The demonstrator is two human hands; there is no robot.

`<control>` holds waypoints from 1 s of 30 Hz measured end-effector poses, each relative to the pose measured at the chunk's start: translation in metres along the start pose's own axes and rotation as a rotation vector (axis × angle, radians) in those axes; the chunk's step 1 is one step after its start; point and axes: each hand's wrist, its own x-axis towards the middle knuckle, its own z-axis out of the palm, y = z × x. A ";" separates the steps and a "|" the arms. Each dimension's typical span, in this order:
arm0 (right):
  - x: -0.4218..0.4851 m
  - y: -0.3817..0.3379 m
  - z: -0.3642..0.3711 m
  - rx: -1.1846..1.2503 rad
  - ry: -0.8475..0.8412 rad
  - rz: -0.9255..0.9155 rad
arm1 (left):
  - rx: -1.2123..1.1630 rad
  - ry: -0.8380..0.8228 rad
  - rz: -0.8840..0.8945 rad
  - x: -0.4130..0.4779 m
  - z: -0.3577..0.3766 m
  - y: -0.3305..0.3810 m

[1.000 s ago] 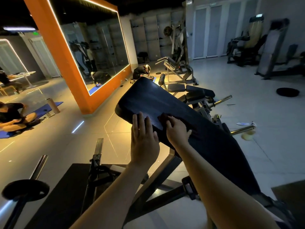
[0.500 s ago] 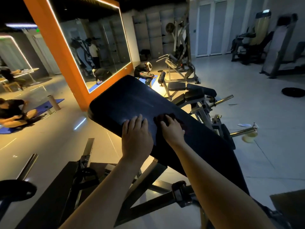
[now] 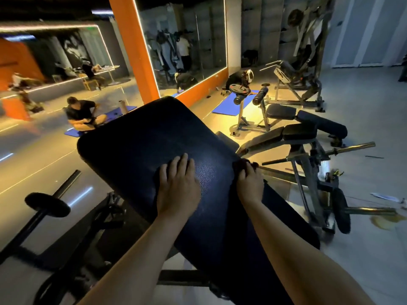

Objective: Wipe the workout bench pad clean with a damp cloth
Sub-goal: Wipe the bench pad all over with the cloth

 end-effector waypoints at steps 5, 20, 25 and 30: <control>-0.034 -0.071 0.016 0.174 -0.146 -0.331 | 0.066 -0.001 -0.039 -0.001 0.000 0.006; -0.001 -0.124 0.030 0.260 -0.226 -0.466 | -0.084 0.143 -0.192 -0.003 -0.025 -0.027; -0.059 -0.166 0.051 0.290 -0.464 -1.023 | -0.055 0.243 -0.371 -0.019 -0.024 -0.053; -0.020 -0.115 0.039 0.137 -0.143 -0.996 | 0.046 0.202 -0.265 -0.025 -0.017 -0.037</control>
